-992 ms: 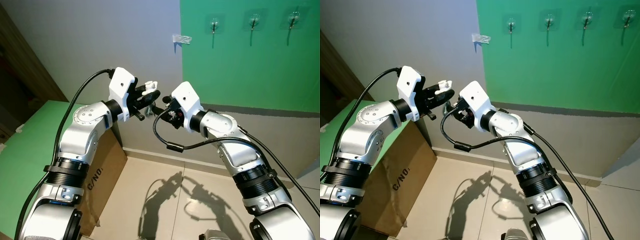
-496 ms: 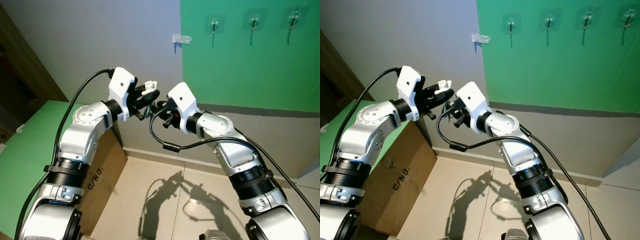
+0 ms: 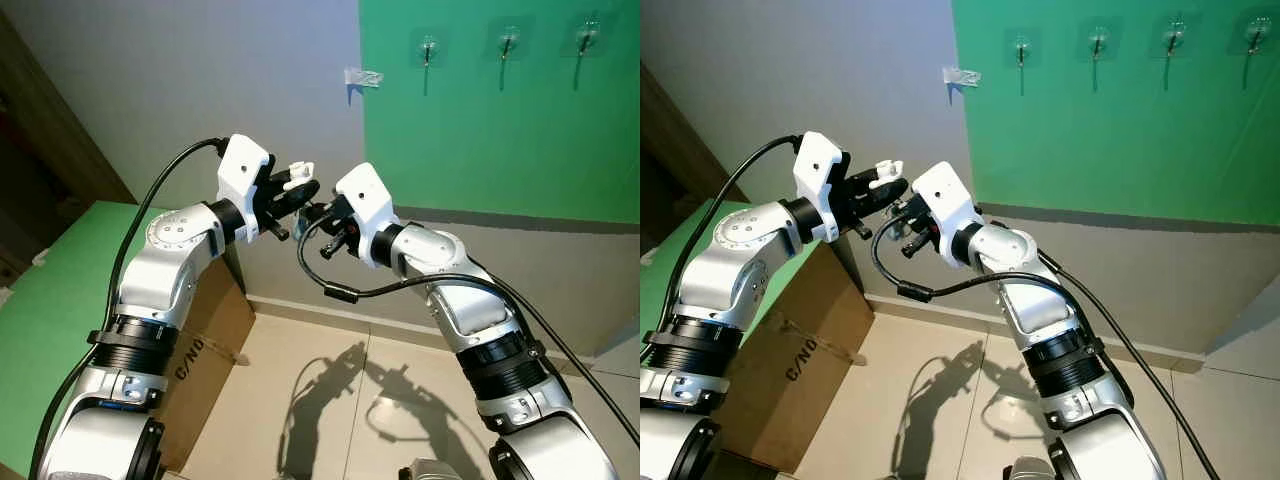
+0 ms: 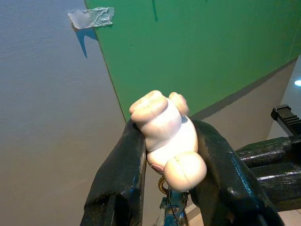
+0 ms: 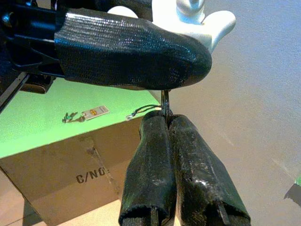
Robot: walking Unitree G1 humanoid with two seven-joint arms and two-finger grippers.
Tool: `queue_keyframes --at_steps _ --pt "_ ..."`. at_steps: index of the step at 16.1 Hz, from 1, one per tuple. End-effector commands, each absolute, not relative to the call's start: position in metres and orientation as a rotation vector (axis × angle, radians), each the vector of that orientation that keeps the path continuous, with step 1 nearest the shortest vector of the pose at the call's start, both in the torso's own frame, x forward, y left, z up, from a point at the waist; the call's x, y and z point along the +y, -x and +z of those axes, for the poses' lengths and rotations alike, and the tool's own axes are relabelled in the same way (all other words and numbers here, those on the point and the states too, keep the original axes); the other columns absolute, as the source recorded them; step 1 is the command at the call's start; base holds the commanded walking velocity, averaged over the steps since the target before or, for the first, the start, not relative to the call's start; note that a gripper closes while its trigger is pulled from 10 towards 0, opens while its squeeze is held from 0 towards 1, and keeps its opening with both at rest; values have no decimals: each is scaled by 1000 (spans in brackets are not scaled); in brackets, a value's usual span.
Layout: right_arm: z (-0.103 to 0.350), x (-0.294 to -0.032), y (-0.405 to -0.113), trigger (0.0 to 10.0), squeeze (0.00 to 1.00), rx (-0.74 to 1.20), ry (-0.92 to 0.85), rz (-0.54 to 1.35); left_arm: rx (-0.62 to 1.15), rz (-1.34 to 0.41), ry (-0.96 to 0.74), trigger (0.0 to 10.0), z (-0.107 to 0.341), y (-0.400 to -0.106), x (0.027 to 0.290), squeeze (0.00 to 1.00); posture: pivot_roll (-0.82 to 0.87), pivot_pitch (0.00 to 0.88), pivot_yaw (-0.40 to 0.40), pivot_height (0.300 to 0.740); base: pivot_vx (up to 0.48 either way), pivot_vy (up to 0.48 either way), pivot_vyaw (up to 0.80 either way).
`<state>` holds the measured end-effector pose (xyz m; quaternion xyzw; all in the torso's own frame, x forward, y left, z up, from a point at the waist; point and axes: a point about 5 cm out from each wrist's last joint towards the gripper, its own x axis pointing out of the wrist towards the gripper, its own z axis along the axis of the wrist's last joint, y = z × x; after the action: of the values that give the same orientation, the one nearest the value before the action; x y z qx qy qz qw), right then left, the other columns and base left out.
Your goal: Hang keys on a hook
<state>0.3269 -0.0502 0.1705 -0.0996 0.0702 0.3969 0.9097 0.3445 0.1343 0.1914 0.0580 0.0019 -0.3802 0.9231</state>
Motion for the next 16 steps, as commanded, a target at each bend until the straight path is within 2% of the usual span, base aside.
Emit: queue_keyframes --at_steps 1,3,4,5,9,16 --pt "174 -48 -325 0 0 127 189 822 -3 -756 -134 0 197 -346 140 0 -273 12 183 740 0 0 0" --pt "172 -49 -324 0 0 131 187 815 1 -737 -166 0 195 -347 140 0 -273 7 178 740 0 0 0" --pt "171 -48 -324 0 0 132 188 815 5 -718 -183 10000 194 -348 141 82 -272 5 176 740 0 0 0" --pt "169 -48 -323 0 0 134 193 818 4 -718 -189 10000 193 -348 141 1000 -272 3 173 740 0 0 0" --pt "165 -51 -322 0 0 142 207 823 3 -702 -182 10000 192 -348 144 1000 -269 0 165 740 0 0 0" --pt "160 -59 -323 0 0 157 204 799 -22 -593 -182 10000 200 -356 168 1000 -268 0 158 740 0 0 0"
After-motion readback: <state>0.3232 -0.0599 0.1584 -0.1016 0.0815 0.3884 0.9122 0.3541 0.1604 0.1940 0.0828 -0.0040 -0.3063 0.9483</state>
